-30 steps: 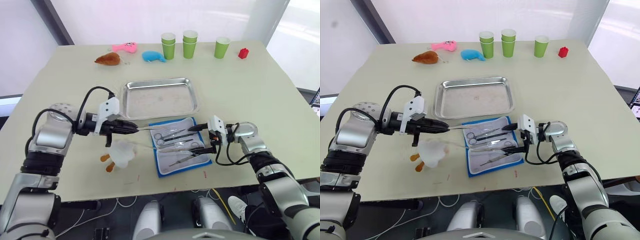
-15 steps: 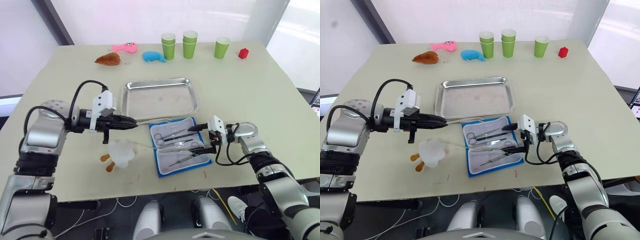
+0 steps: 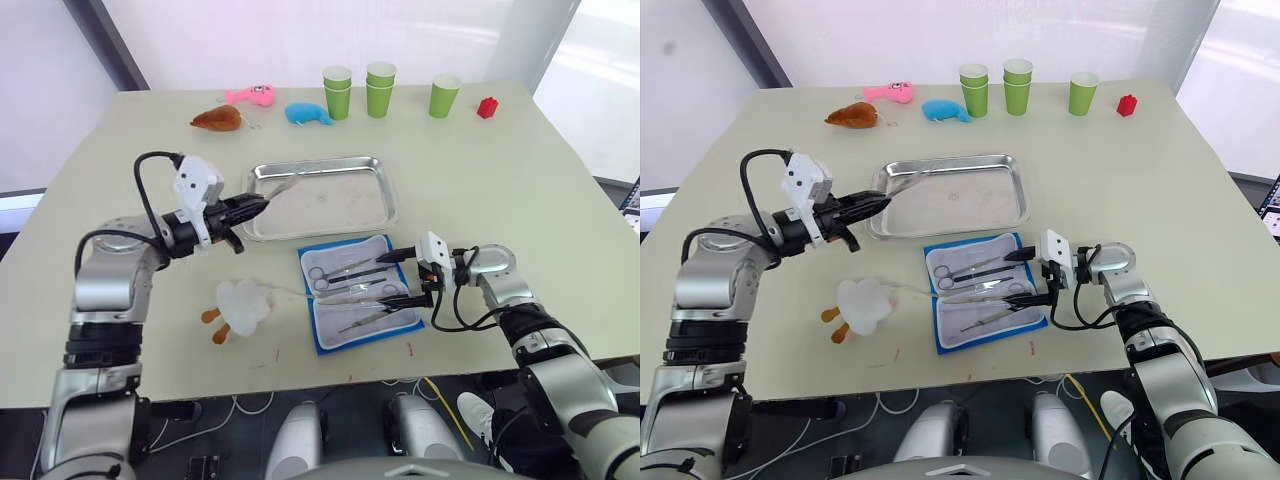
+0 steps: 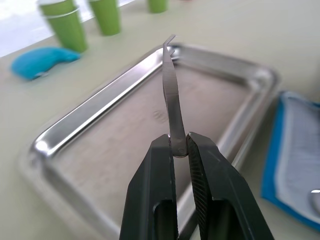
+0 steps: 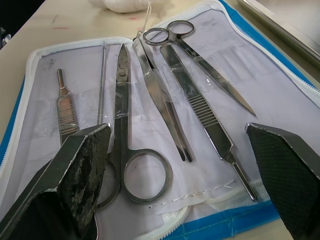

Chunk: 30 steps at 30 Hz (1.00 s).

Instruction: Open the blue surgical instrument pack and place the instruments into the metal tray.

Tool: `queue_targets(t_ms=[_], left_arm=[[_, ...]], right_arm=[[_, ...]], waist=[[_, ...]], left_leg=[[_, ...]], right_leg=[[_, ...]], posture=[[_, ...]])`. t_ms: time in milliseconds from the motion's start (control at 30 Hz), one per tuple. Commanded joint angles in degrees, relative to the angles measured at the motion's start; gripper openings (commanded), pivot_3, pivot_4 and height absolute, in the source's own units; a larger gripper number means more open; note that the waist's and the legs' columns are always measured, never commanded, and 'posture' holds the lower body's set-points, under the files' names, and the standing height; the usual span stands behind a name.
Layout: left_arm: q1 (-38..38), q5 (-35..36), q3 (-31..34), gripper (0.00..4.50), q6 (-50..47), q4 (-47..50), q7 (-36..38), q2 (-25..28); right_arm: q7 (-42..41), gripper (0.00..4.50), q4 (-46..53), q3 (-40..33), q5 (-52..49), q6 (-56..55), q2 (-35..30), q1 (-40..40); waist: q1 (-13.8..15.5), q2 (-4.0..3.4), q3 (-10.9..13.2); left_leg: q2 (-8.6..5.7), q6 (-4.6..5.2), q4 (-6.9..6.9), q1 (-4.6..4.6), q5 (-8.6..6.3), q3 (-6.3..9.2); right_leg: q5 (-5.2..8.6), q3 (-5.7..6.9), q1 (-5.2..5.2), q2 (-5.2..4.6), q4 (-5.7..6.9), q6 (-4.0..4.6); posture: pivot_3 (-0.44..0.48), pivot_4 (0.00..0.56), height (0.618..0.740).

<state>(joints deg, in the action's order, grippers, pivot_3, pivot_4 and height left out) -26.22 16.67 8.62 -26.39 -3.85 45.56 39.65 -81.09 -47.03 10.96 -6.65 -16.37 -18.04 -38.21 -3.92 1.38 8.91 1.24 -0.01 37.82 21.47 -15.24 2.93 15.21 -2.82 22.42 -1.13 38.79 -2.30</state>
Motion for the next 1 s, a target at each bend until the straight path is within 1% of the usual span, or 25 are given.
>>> queue_targets(t_ms=[33, 133, 200, 267, 367, 467, 500, 533, 600, 767, 1000], left_arm=[[-0.1, -2.0, 1.6, 0.21, -5.8, 4.0, -8.2, -0.9], [-0.3, -2.5, 1.2, 0.21, -11.1, 6.0, -12.5, -1.9], [-1.6, -4.6, -0.5, 0.21, -14.5, 6.9, -18.2, -4.4], [-2.9, -6.6, -1.7, 0.21, -17.2, 7.5, -23.6, -7.8], [-3.7, -7.7, -2.0, 0.21, -19.0, 8.8, -28.6, -12.4], [-5.0, -8.9, -1.1, 0.21, -19.3, 8.5, -36.3, -19.3], [-5.5, -8.8, 0.1, 0.21, -19.7, 8.1, -38.9, -21.7], [-6.0, -9.1, 0.7, 0.21, -19.8, 7.8, -40.7, -23.1], [-6.6, -10.5, 0.1, 0.21, -19.1, 6.9, -42.7, -24.4], [-8.1, -10.8, 1.6, 0.21, -19.2, 3.8, -47.6, -27.9], [-9.2, -10.1, 2.6, 0.21, -18.6, -0.4, -49.1, -30.1]], right_arm=[[0.2, 4.50, -5.4, 5.4, 6.6, 1.1, -0.9, 4.2], [0.2, 4.50, -5.4, 5.4, 6.6, 1.1, -0.9, 4.3], [0.1, 4.50, -5.5, 5.4, 6.6, 1.2, -0.9, 4.1], [0.1, 4.50, -5.6, 5.4, 6.6, 1.3, -0.9, 4.0], [0.1, 4.50, -5.8, 5.4, 6.6, 1.1, -0.9, 3.9], [0.2, 4.50, -5.9, 5.4, 6.6, 1.0, -0.9, 3.8], [0.2, 4.50, -5.9, 5.4, 6.6, 0.9, -0.9, 3.8], [0.2, 4.50, -5.9, 5.4, 6.6, 0.9, -0.9, 3.7], [0.3, 4.50, -6.0, 5.3, 6.6, 0.9, -0.9, 3.6], [0.4, 4.50, -5.9, 5.2, 6.5, 0.9, -1.0, 3.9], [0.7, 4.50, -5.7, 5.1, 6.4, 1.0, -0.9, 4.0]], waist=[[0.0, 0.00, 0.0], [0.0, 0.03, 0.0], [0.1, 0.03, 0.0], [0.3, 0.05, 0.0], [0.4, 0.06, 0.0], [0.5, 0.09, -0.1], [0.5, 0.08, -0.1], [0.5, 0.09, -0.1], [0.5, 0.10, -0.1], [0.5, 0.11, -0.1], [0.5, 0.12, -0.1]], left_leg=[[0.00, 0.00, 0.00, 0.00, 0.00, -0.01], [-0.01, 0.00, -0.02, -0.01, 0.00, 0.01], [-0.02, -0.01, -0.04, -0.01, 0.00, 0.01], [-0.04, -0.01, -0.06, -0.05, 0.00, 0.03], [-0.08, -0.02, -0.46, -0.81, -0.01, 0.02], [-0.08, -0.03, -0.53, -0.84, 0.00, 0.06], [-0.07, -0.03, -0.53, -0.83, 0.00, 0.06], [-0.08, -0.03, -0.53, -0.83, 0.00, 0.06], [-0.08, -0.04, -0.53, -0.81, 0.00, 0.06], [-0.20, -0.05, -0.57, -0.82, 0.01, 0.11], [-0.36, -0.08, -0.57, -0.81, 0.02, 0.13]], right_leg=[[0.00, 0.00, 0.00, -0.01, 0.00, 0.00], [-0.01, 0.01, -0.01, -0.03, 0.01, 0.00], [-0.01, 0.02, -0.01, -0.03, -0.01, 0.01], [-0.01, 0.04, -0.07, -0.06, -0.02, 0.00], [-0.01, 0.06, -0.80, -0.12, -0.39, 0.00], [-0.01, 0.11, -0.86, -0.15, -0.47, 0.00], [-0.02, 0.11, -0.87, -0.15, -0.53, 0.01], [-0.02, 0.12, -0.88, -0.22, -0.54, 0.01], [-0.06, 0.13, -0.88, -0.42, -0.58, 0.05], [-0.07, 0.20, -0.90, -0.42, -0.60, 0.06], [-0.08, 0.28, -0.91, -0.41, -0.66, 0.05]], posture=[[0.000, 0.150, 0.740], [0.000, 0.150, 0.740], [0.000, 0.150, 0.740], [0.000, 0.150, 0.740], [0.000, 0.150, 0.740], [0.000, 0.150, 0.740], [0.000, 0.150, 0.740], [0.000, 0.150, 0.740], [0.000, 0.150, 0.740], [0.000, 0.150, 0.740], [0.000, 0.150, 0.740]])
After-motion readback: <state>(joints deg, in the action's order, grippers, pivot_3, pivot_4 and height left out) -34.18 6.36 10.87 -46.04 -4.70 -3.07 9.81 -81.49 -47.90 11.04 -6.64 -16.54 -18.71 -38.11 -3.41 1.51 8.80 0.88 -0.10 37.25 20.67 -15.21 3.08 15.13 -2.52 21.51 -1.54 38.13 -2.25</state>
